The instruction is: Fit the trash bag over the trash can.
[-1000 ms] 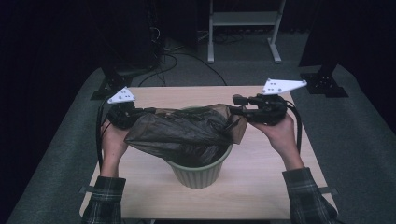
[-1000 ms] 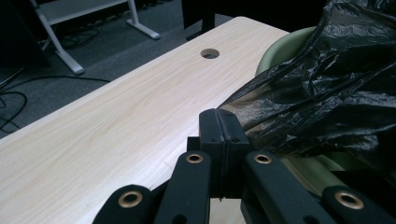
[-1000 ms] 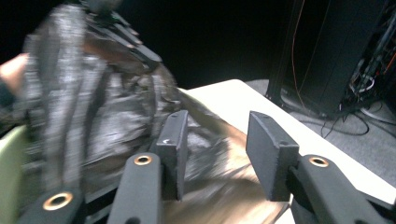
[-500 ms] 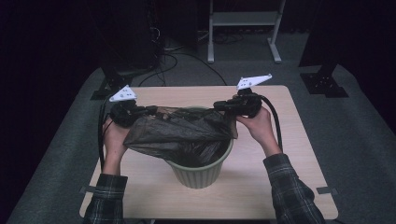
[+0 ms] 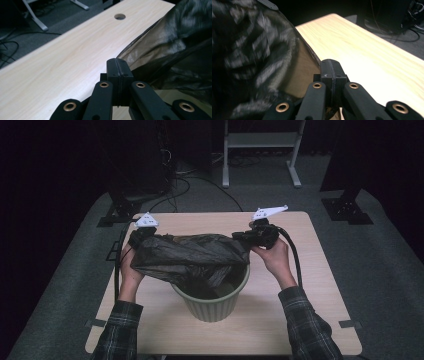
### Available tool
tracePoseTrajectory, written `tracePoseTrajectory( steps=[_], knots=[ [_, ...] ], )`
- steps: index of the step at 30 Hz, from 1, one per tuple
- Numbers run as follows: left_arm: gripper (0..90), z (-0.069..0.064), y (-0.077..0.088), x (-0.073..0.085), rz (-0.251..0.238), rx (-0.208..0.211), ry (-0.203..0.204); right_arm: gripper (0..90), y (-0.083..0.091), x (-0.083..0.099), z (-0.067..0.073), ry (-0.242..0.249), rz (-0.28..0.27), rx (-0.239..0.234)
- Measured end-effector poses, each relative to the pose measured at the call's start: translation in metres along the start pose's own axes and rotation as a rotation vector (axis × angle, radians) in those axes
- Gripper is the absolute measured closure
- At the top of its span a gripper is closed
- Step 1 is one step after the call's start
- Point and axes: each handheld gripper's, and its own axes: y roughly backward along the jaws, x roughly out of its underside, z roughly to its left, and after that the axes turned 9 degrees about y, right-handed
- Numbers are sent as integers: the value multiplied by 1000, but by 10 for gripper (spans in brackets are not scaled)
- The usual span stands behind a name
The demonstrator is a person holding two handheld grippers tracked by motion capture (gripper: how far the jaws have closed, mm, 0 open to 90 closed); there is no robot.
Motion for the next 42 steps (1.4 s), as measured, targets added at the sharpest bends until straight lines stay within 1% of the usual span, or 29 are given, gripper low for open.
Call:
tracePoseTrajectory(
  steps=[3, 4, 5, 8, 10, 11, 13, 14, 15, 18, 19, 20, 22, 24, 27, 29, 30, 31, 33, 35, 36, 37, 40, 41, 42],
  knots=[
    [900, 3, -8, 6, 24, 10, 17, 900, -8, 8, 0, -14, 32, 0],
    [900, 3, -8, 6, 24, 10, 17, 900, -8, 8, 0, -14, 32, 0],
    [900, 5, -14, 11, 52, 10, 18, 900, -14, 15, 0, -19, 61, -4],
    [900, 8, -22, 19, 82, 12, 29, 900, -20, 22, 0, -31, 81, -3],
    [900, 8, -24, 20, 84, 14, 33, 899, -23, 26, 1, -35, 90, -3],
    [900, 8, -27, 23, 91, 19, 38, 899, -27, 30, 2, -39, 107, -9],
    [900, 8, -27, 24, 87, 24, 41, 898, -26, 32, 2, -34, 104, -1],
    [900, 9, -26, 24, 84, 24, 41, 867, -24, 31, 2, -32, 99, 3],
    [900, 9, -25, 23, 82, 23, 40, 791, -21, 30, 2, -34, 83, 21],
    [900, 9, -22, 22, 76, 21, 40, 720, -2, 21, 0, -44, 25, 76],
    [900, 9, -21, 22, 76, 22, 40, 718, 3, 18, -1, -47, 13, 85],
    [900, 9, -21, 22, 74, 22, 43, 704, 11, 14, -1, -41, -12, 97],
    [900, 9, -20, 22, 75, 21, 43, 686, 29, 4, 0, -36, -56, 106],
    [900, 8, -20, 22, 71, 23, 46, 671, 42, -4, 3, -23, -104, 112],
    [900, 8, -20, 21, 75, 24, 39, 643, 60, -21, 12, 14, -160, 97],
    [900, 8, -20, 21, 76, 25, 39, 623, 67, -30, 22, 39, -187, 73],
    [900, 8, -20, 21, 76, 25, 40, 623, 67, -30, 22, 39, -187, 73],
    [900, 8, -20, 21, 75, 26, 39, 585, 71, -37, 32, 61, -211, 29],
    [900, 7, -19, 21, 71, 27, 42, 545, 73, -41, 42, 81, -222, -8],
    [900, 7, -19, 21, 72, 27, 41, 514, 72, -43, 54, 98, -242, -72],
    [900, 7, -18, 21, 71, 27, 41, 505, 71, -43, 57, 103, -248, -88],
    [900, 8, -18, 21, 71, 26, 41, 498, 68, -43, 63, 112, -252, -115],
    [900, 7, -17, 20, 70, 26, 41, 489, 60, -42, 73, 135, -227, -142],
    [900, 7, -17, 20, 70, 27, 41, 502, 57, -42, 75, 136, -215, -146],
    [900, 7, -17, 20, 70, 27, 41, 537, 54, -41, 76, 142, -200, -140]
  ],
)
